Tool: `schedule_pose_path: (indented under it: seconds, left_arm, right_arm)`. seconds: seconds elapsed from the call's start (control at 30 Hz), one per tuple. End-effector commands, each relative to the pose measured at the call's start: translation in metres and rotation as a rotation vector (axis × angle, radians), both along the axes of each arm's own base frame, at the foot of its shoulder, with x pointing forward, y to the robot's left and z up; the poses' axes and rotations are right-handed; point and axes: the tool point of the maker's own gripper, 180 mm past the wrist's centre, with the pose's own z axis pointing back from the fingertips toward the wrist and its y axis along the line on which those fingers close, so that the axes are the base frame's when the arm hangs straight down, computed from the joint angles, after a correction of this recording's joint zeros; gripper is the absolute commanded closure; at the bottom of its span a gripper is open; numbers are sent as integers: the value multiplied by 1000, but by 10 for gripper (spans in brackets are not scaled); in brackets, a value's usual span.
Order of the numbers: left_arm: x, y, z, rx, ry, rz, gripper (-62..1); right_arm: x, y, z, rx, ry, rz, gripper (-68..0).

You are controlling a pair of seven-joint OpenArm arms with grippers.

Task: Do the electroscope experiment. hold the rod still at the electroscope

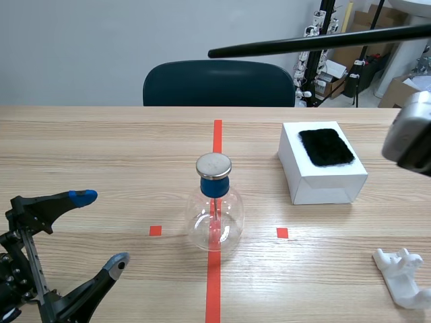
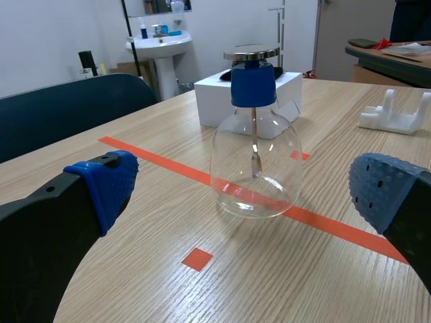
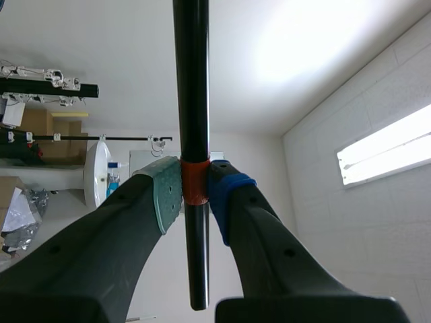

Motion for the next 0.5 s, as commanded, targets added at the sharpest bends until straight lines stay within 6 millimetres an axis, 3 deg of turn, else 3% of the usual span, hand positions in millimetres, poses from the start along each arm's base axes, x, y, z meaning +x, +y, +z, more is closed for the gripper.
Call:
schedule_pose_path:
  seconds: [0.0, 0.47]
  left_arm:
    - [2, 3, 7, -20, -26, 9, -623]
    - [2, 3, 7, -20, -26, 9, -623]
  right_arm:
    - [5, 0, 4, -23, -35, -3, -6]
    - [23, 14, -58, -170, 66, 7, -6]
